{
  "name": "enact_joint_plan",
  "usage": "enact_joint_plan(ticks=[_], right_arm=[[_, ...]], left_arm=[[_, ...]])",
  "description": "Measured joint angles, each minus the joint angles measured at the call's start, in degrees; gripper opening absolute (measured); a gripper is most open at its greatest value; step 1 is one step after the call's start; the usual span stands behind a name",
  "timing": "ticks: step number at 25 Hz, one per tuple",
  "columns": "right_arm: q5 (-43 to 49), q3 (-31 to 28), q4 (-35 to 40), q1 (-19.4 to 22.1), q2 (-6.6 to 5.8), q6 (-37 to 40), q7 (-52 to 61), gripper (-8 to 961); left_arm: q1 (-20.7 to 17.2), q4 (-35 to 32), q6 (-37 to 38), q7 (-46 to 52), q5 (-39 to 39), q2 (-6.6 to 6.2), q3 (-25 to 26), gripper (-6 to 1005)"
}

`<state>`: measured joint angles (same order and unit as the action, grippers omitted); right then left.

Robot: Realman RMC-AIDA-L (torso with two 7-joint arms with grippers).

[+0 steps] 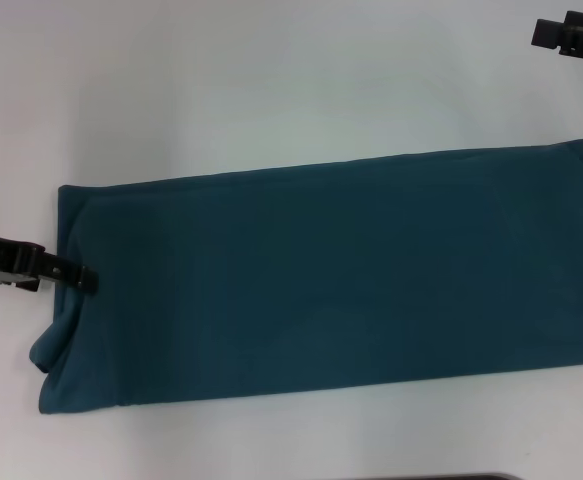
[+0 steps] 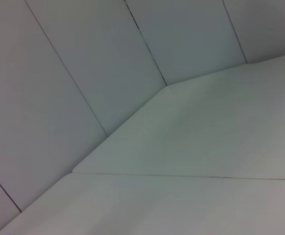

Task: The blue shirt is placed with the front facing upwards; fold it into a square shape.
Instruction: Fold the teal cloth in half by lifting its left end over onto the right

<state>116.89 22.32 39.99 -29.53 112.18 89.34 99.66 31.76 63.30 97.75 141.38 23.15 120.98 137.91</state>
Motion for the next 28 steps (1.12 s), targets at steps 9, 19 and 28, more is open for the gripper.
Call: enact_joint_plan(ticks=[9, 19, 28], right_arm=[[0.0, 0.0, 0.0, 0.0, -0.04, 0.0, -0.1, 942], [-0.5, 0.0, 0.0, 0.2, -0.07, 0.1, -0.3, 942], [-0.6, 0.0, 0.0, 0.4, -0.13, 0.1, -0.4, 942]], left_arm=[[0.2, -0.4, 0.1, 1.0, 0.0, 0.38, -1.9, 906], [0.4, -1.2, -0.1, 1.3, 0.0, 0.69, -1.9, 906], [1.0, -1.9, -0.2, 1.2, 0.1, 1.19, -2.7, 906]])
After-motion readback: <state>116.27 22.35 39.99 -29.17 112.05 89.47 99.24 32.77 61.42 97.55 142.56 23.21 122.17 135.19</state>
